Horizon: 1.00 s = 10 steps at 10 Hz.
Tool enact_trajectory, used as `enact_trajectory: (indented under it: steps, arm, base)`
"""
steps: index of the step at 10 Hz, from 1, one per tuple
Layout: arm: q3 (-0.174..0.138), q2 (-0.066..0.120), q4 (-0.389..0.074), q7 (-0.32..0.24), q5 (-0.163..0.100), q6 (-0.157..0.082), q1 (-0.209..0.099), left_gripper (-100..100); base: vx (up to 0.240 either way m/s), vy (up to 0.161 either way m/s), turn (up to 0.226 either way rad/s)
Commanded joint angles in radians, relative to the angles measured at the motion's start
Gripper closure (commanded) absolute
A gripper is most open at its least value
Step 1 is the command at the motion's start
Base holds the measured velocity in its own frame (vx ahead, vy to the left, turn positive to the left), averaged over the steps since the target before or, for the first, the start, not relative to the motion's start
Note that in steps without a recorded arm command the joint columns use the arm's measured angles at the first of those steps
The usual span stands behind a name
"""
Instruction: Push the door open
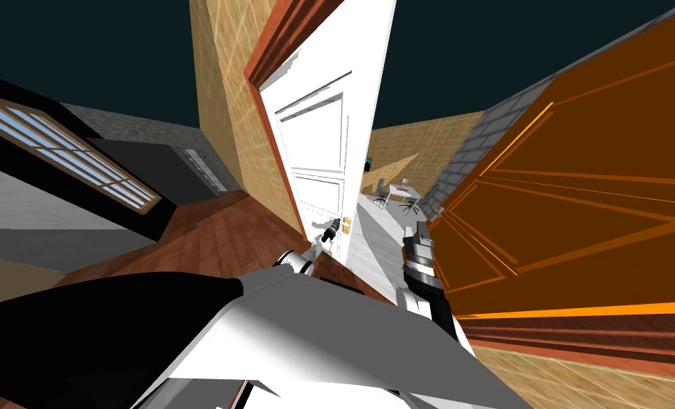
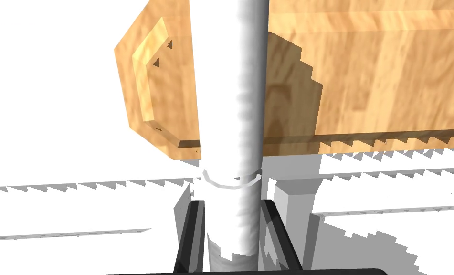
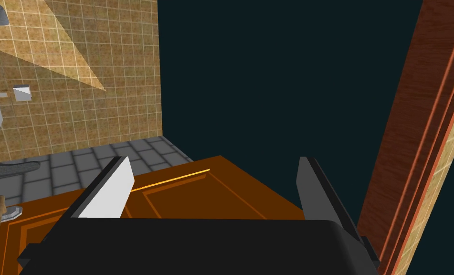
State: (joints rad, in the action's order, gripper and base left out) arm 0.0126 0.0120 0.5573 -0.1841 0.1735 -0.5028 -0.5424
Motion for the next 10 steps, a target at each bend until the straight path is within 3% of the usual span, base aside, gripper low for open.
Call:
enact_trajectory:
  steps: [1, 7, 9, 10]
  arm:
    - [-0.021, 0.024, 0.001, 0.008, -0.009, -0.008, -0.013, 100]
    - [-0.068, 0.057, 0.005, 0.029, -0.032, -0.003, -0.006, 100]
    - [-0.068, 0.057, 0.005, 0.029, -0.032, -0.003, -0.006, 100]
    - [-0.085, 0.066, 0.006, 0.037, -0.040, -0.001, -0.004, 100]
  base:
    - [0.152, -0.101, 0.044]
    - [0.146, -0.114, 0.048]
    - [0.083, -0.065, 0.008]
    - [0.097, -0.084, 0.060]
